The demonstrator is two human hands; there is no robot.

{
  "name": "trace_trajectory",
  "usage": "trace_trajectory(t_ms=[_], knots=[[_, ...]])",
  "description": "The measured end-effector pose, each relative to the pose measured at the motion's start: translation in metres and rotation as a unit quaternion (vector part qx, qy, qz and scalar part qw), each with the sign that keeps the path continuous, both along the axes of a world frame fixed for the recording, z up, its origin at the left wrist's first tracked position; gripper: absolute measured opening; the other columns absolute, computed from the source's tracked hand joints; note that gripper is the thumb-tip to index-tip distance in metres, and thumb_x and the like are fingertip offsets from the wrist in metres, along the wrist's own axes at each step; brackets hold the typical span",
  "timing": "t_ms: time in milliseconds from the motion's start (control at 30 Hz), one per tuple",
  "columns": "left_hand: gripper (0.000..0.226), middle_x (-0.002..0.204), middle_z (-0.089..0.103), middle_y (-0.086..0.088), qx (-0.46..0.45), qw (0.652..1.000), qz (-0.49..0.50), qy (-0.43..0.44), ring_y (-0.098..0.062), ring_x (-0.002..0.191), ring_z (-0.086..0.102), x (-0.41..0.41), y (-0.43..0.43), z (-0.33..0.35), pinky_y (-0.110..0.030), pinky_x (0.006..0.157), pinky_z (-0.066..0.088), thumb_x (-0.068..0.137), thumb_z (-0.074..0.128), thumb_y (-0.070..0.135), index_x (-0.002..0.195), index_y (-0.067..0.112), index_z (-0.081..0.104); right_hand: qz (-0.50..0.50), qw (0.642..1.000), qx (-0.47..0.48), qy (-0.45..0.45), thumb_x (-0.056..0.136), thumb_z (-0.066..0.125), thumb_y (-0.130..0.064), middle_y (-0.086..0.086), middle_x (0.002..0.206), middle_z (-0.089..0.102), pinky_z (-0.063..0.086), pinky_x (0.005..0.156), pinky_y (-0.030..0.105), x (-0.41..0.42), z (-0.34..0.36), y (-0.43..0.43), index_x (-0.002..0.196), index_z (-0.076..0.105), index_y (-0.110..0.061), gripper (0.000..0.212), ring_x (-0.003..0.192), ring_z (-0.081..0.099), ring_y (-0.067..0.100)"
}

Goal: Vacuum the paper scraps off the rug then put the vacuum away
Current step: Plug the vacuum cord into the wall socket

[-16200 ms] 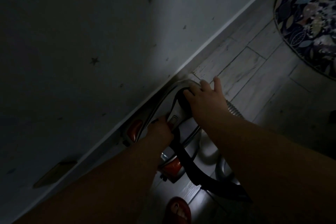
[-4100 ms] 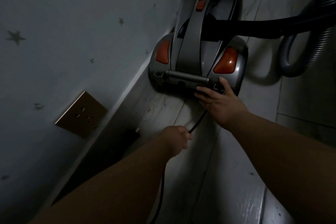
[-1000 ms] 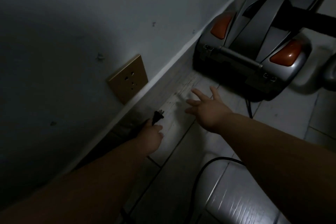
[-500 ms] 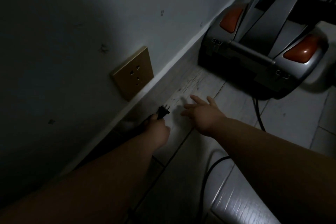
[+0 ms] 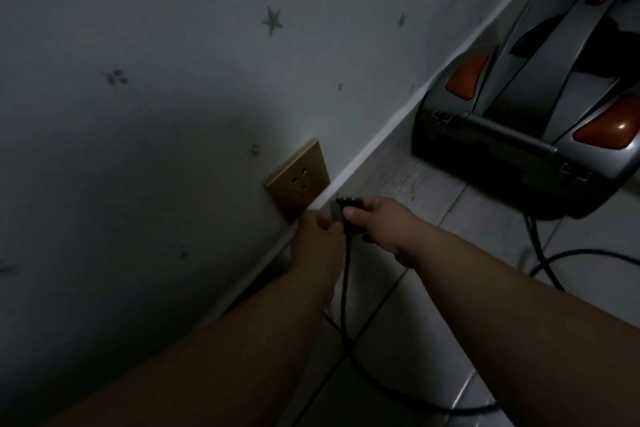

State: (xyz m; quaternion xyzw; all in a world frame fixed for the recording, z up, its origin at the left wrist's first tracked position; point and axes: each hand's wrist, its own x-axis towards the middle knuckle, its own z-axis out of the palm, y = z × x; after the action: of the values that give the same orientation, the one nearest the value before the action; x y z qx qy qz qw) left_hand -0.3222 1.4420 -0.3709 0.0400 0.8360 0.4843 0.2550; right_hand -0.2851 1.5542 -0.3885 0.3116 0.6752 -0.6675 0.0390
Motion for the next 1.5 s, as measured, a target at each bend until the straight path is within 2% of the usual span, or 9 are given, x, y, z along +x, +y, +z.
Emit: trace_trajectory(t_ms=[100,200,333,767,867,1033,1267,1367,1500], knots=[[0.015,0.083,0.068,-0.009,0.095,0.985,0.054,-0.136,-0.021,0.079,0.066,-0.001,0.005,0.016,-0.036,0.084,0.053,0.093,0.054,0.018,0.082,0.014,0.064,0.056,0.998,0.004,0.013,0.101,0.051,-0.018,0.003,0.102,0.069,0.046,0.064,0.014,0.004,0.022,0.008,0.116,0.065,-0.014,0.021,0.09,0.063,0.013],[0.013,0.092,0.066,-0.01,0.137,0.969,0.069,-0.191,-0.017,0.082,0.065,0.008,0.008,0.034,-0.031,0.081,0.054,0.093,0.057,0.021,0.086,0.015,0.066,0.093,0.995,0.012,0.029,0.099,0.055,-0.018,-0.001,0.088,0.069,0.042,0.055,0.007,0.009,0.042,0.013,0.109,0.068,-0.013,0.017,0.076,0.061,0.005],[0.02,0.096,0.069,-0.005,0.197,0.943,0.117,-0.24,-0.011,0.087,0.066,0.01,0.004,0.057,-0.025,0.072,0.056,0.096,0.053,0.029,0.108,0.017,0.064,0.096,0.994,0.054,0.027,0.093,0.065,-0.023,0.004,0.085,0.067,0.042,0.058,0.016,0.006,0.064,0.014,0.1,0.064,-0.007,0.018,0.07,0.058,0.008],[0.017,0.081,0.066,-0.007,0.229,0.915,0.171,-0.284,-0.017,0.076,0.063,-0.002,-0.011,0.091,-0.025,0.057,0.05,0.097,0.05,0.019,0.097,0.009,0.063,0.07,0.99,0.118,0.005,0.091,0.067,-0.024,0.008,0.084,0.066,0.046,0.061,0.024,-0.012,0.1,-0.013,0.09,0.066,-0.007,0.018,0.072,0.059,0.014],[0.014,0.082,0.065,-0.008,0.224,0.914,0.174,-0.29,-0.017,0.077,0.064,-0.001,-0.011,0.097,-0.026,0.056,0.052,0.097,0.051,0.018,0.098,0.008,0.061,0.069,0.988,0.139,-0.011,0.092,0.065,-0.027,0.015,0.097,0.069,0.053,0.078,0.035,-0.013,0.105,-0.015,0.1,0.068,0.0,0.028,0.088,0.065,0.024],[0.036,0.128,0.058,-0.013,0.21,0.915,0.165,-0.303,-0.025,0.124,0.053,0.001,-0.013,0.104,-0.028,0.082,0.043,0.101,0.041,0.025,0.126,0.002,0.051,0.071,0.981,0.172,-0.051,0.094,0.062,-0.033,0.016,0.103,0.069,0.052,0.094,0.041,-0.02,0.11,-0.018,0.105,0.067,-0.001,0.034,0.099,0.064,0.028],[0.032,0.121,0.063,-0.01,0.251,0.897,0.202,-0.303,-0.02,0.114,0.058,0.002,-0.006,0.101,-0.029,0.089,0.042,0.1,0.046,0.022,0.125,0.005,0.053,0.035,0.987,0.145,-0.065,0.094,0.062,-0.03,0.008,0.087,0.064,0.044,0.06,0.024,-0.025,0.11,-0.02,0.102,0.066,-0.003,0.029,0.074,0.058,0.015],[0.027,0.109,0.065,-0.008,0.243,0.901,0.204,-0.295,-0.018,0.107,0.06,-0.001,-0.005,0.092,-0.027,0.083,0.043,0.099,0.046,0.022,0.117,0.005,0.057,0.012,0.993,0.101,-0.054,0.094,0.063,-0.026,0.01,0.091,0.066,0.047,0.064,0.025,-0.022,0.106,-0.023,0.102,0.065,-0.002,0.026,0.08,0.062,0.019],[0.031,0.128,0.059,-0.011,0.266,0.886,0.215,-0.312,-0.021,0.122,0.053,-0.003,-0.001,0.095,-0.029,0.094,0.038,0.101,0.04,0.021,0.123,0.005,0.054,0.004,0.992,0.118,-0.051,0.095,0.061,-0.025,0.013,0.096,0.066,0.044,0.061,0.024,-0.026,0.11,-0.024,0.105,0.065,-0.001,0.026,0.078,0.059,0.018]])
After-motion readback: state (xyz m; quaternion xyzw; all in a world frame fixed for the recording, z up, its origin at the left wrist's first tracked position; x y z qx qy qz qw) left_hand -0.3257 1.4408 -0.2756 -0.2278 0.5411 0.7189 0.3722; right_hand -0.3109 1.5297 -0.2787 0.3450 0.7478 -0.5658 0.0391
